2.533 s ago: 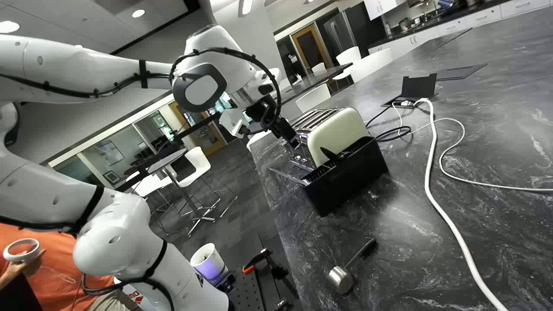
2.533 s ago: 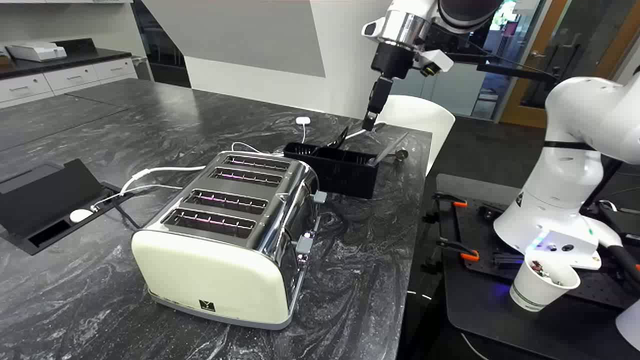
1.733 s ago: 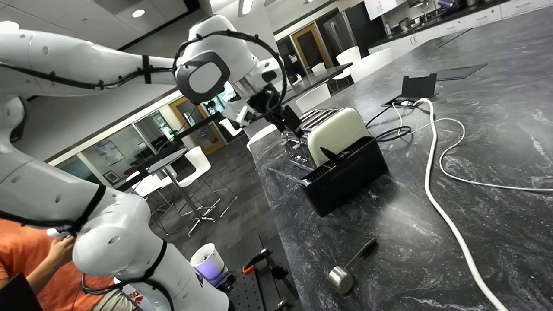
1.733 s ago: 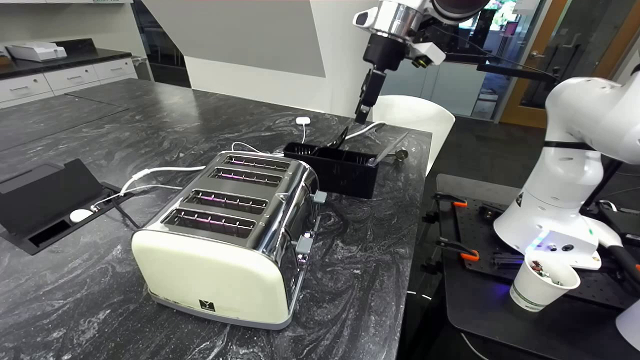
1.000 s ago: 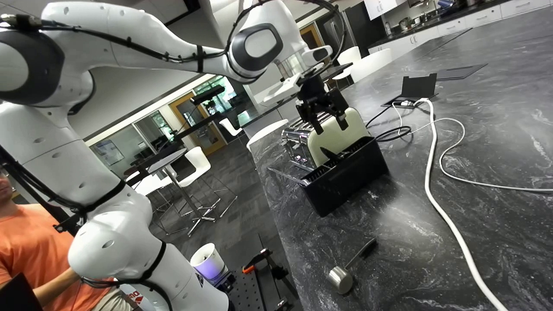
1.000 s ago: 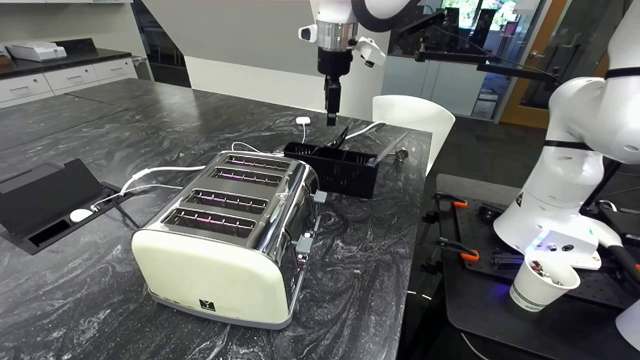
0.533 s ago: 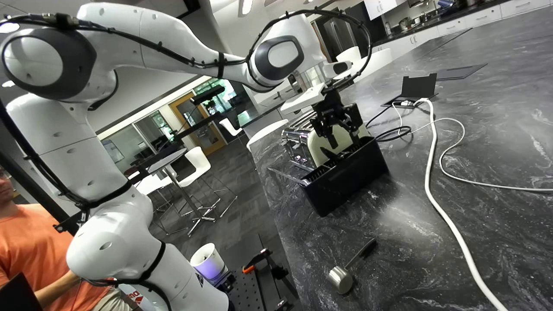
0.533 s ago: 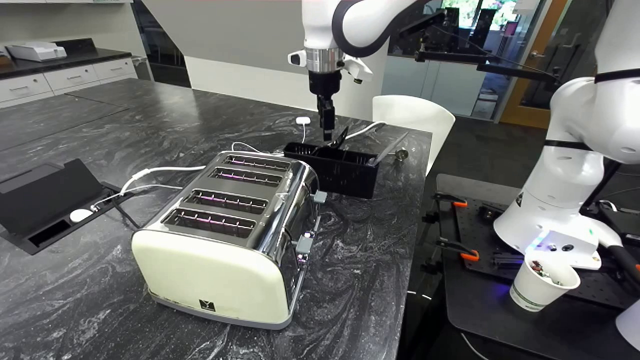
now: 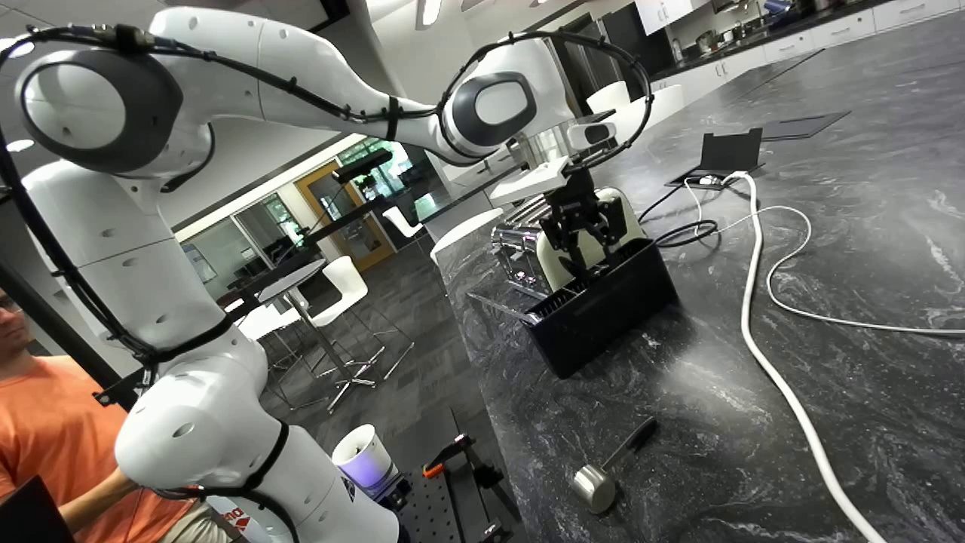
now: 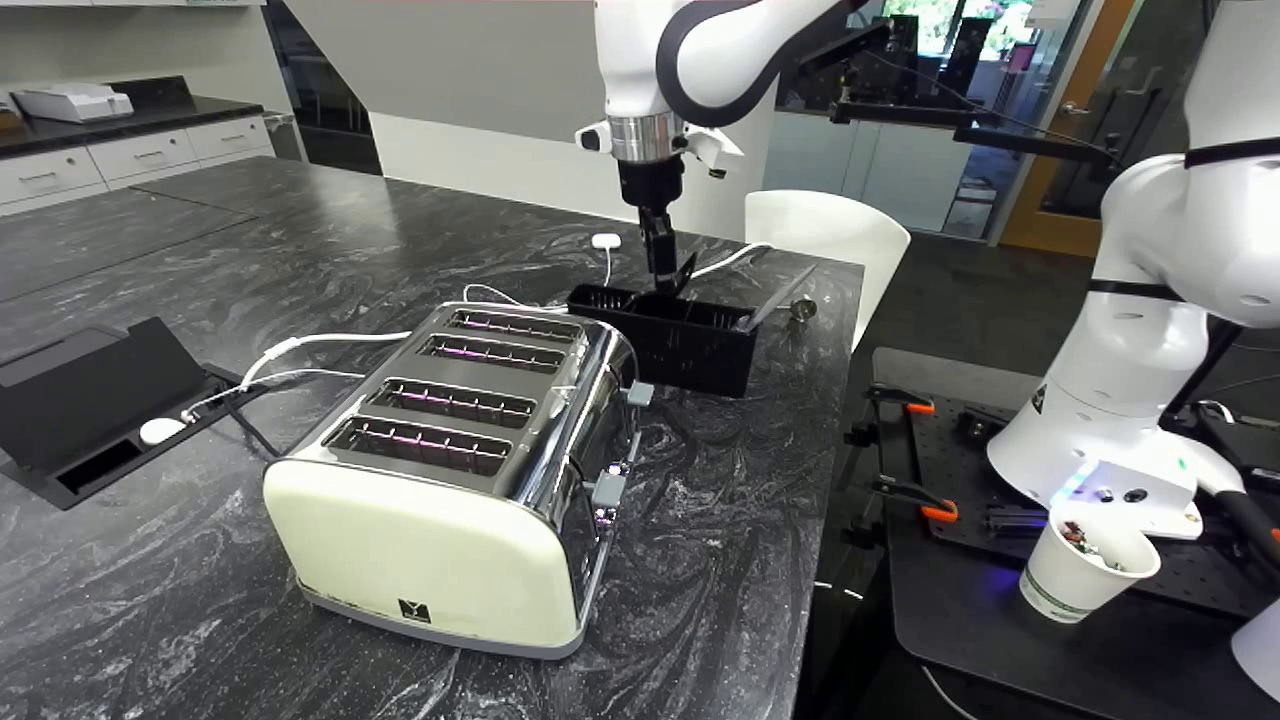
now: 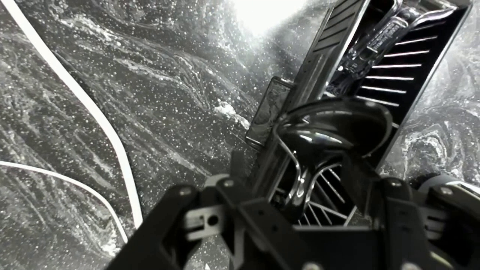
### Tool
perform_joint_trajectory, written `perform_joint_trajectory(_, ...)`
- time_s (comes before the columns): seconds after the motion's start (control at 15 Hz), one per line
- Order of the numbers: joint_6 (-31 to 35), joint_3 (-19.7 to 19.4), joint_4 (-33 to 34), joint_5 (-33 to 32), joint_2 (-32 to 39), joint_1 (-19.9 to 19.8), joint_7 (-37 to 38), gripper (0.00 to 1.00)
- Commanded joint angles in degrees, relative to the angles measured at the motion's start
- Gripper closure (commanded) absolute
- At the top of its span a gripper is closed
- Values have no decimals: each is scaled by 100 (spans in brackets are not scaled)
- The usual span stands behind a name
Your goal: Put the black spoon on the counter
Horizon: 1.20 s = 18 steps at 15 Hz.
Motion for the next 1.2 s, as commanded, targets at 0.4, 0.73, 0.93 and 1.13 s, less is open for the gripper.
perform_joint_trajectory(0.4, -514, 150, 270, 320, 135, -153, -124, 36)
perform_joint_trajectory(0.73, -510, 172, 294, 332, 248, -150, -69, 70)
perform_joint_trajectory(0.93, -528, 183, 364, 308, 204, -138, -38, 91)
perform_joint_trajectory(1.13, -618, 225, 387, 308, 80, -121, -42, 98)
